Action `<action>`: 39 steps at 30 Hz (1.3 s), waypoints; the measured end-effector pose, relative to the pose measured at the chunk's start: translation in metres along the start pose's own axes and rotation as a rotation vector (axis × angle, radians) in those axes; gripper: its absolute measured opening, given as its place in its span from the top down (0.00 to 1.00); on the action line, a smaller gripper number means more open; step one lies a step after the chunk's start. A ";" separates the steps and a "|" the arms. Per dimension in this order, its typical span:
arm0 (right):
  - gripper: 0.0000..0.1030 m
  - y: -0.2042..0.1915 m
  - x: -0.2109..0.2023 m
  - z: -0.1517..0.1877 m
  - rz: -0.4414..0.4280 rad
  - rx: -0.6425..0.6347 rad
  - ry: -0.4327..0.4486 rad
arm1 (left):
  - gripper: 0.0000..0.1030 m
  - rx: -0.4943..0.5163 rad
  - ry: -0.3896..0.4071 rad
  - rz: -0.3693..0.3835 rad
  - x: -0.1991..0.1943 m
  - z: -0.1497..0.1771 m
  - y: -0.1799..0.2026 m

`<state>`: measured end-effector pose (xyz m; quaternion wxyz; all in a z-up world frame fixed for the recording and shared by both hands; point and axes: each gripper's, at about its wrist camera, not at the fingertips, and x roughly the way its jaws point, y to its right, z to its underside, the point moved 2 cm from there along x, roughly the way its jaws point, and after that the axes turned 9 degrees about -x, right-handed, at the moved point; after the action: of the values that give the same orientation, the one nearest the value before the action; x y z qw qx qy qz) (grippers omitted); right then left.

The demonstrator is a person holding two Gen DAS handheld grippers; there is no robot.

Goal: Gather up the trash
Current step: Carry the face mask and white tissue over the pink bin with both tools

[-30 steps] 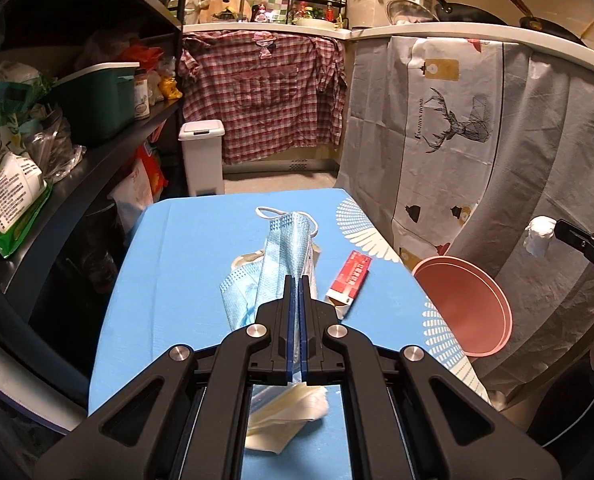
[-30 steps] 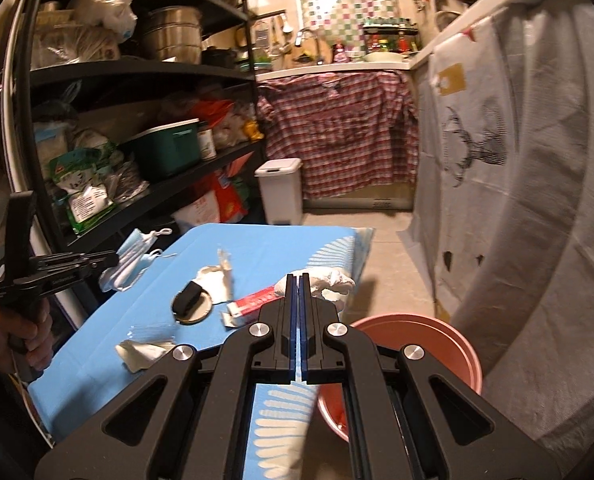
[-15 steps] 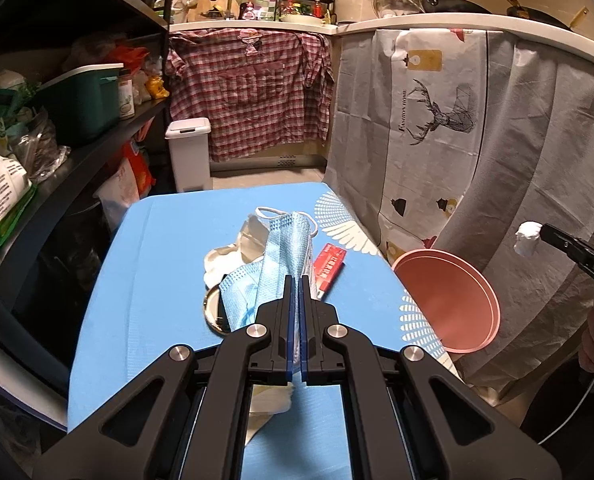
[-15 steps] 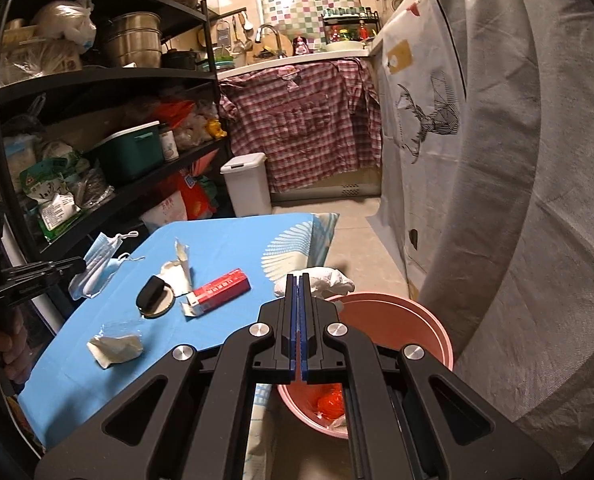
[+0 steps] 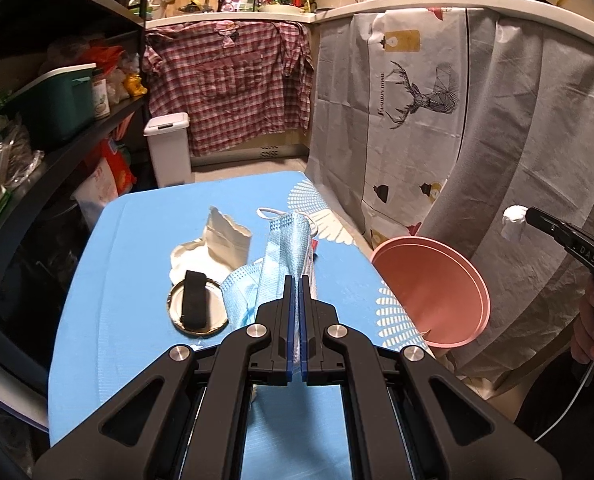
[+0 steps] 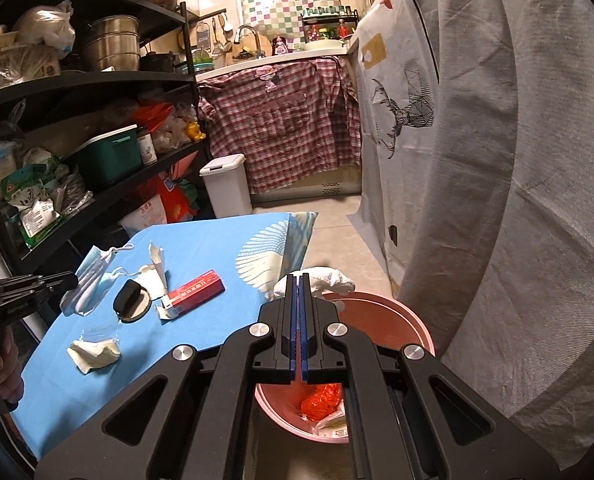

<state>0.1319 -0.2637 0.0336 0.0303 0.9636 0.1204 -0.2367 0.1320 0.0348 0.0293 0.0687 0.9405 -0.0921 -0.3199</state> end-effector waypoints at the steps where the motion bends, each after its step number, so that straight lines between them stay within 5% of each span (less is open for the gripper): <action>1: 0.99 0.001 0.000 0.000 0.002 0.000 0.000 | 0.98 0.003 -0.001 0.003 0.001 -0.001 0.002; 39: 0.99 0.017 0.011 0.002 0.020 0.023 -0.015 | 0.98 0.035 -0.033 0.038 0.027 -0.013 0.042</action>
<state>0.1444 -0.2780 0.0265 0.0222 0.9632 0.1079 -0.2452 0.1559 -0.0107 0.0317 0.0567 0.9342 -0.1170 -0.3321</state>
